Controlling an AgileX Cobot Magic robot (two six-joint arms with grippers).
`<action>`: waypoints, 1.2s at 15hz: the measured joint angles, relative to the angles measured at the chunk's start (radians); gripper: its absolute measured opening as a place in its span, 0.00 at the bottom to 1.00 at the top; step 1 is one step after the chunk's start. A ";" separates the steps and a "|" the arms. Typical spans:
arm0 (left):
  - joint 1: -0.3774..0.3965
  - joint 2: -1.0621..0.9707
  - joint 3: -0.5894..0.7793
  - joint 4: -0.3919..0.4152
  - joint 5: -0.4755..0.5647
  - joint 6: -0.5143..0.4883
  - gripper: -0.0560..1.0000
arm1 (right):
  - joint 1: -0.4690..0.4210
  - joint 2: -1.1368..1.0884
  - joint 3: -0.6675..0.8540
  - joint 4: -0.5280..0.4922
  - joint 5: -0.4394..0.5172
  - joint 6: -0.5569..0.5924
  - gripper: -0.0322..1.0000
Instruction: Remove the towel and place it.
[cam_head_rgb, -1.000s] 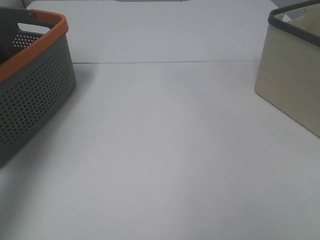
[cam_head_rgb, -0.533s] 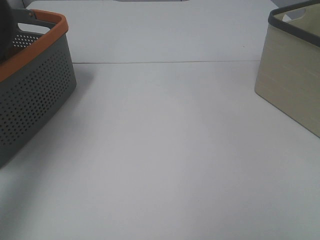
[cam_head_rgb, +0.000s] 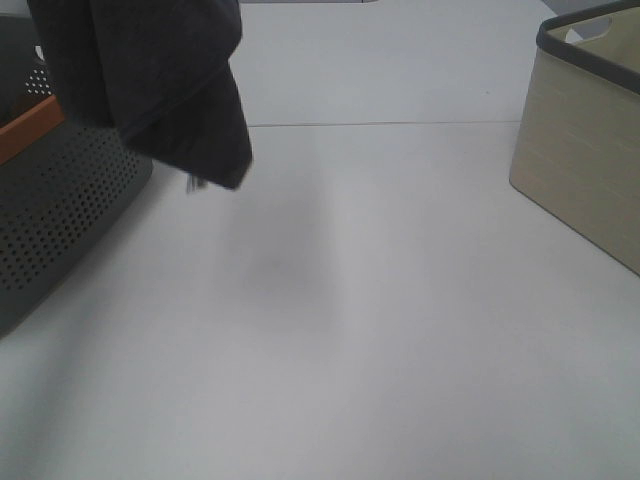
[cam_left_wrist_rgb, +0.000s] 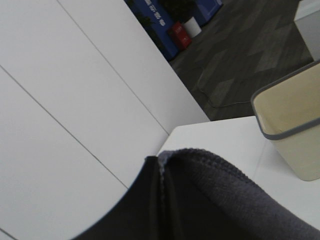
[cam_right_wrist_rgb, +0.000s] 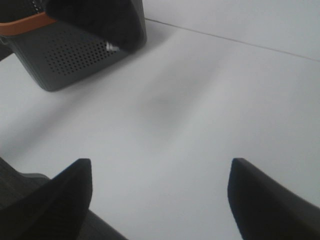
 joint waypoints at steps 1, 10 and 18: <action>-0.040 0.020 0.000 0.026 0.003 -0.013 0.05 | 0.000 0.020 0.000 0.047 -0.017 -0.027 0.68; -0.299 0.111 0.000 0.186 0.013 -0.091 0.05 | 0.000 0.220 0.000 0.489 -0.032 -0.441 0.68; -0.335 0.162 0.000 0.200 0.006 0.019 0.05 | 0.000 0.573 0.000 0.715 0.028 -0.848 0.68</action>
